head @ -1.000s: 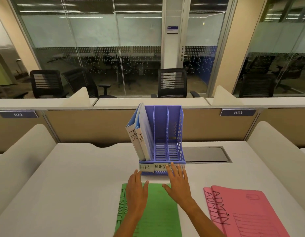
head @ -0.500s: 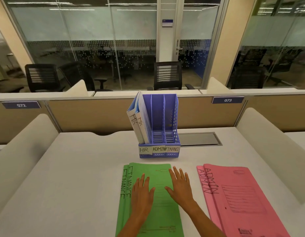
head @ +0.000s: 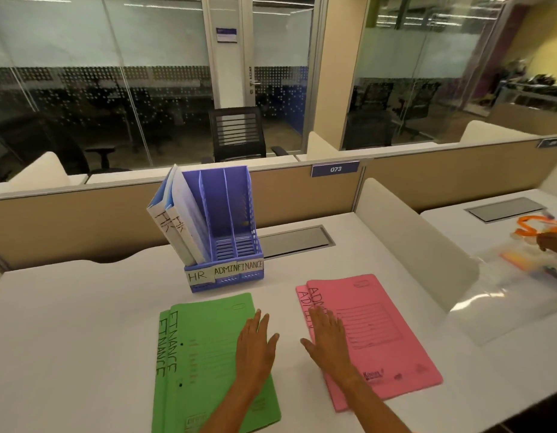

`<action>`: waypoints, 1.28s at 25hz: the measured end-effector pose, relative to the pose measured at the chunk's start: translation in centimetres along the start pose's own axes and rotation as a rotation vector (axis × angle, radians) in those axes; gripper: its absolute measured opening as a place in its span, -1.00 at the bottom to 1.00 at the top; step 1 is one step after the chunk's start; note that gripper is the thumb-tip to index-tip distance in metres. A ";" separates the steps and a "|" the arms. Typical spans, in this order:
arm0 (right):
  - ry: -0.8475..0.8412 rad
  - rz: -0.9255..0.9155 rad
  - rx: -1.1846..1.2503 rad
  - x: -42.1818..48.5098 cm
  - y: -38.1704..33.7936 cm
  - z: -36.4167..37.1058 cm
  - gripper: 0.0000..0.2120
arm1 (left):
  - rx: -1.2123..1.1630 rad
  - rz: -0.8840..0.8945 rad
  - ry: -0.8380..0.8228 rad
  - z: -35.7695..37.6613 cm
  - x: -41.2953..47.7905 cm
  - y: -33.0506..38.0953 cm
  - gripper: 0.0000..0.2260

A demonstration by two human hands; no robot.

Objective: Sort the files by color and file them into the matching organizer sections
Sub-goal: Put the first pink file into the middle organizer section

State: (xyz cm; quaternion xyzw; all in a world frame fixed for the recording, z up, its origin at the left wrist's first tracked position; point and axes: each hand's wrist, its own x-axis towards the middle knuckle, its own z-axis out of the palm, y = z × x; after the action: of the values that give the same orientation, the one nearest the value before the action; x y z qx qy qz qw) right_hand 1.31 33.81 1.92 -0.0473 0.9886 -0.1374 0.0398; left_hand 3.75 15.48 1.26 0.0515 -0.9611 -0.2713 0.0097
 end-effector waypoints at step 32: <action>-0.029 0.270 0.177 -4.1 16.3 3.6 -0.25 | -0.670 -0.544 -0.118 11.7 4.8 14.3 -0.75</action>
State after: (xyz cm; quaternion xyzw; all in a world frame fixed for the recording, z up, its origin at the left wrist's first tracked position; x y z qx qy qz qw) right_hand 4.35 48.89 -5.71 0.0877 0.9693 -0.2166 0.0761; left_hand -2.90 33.14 -1.28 0.2811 -0.7702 -0.5636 -0.1008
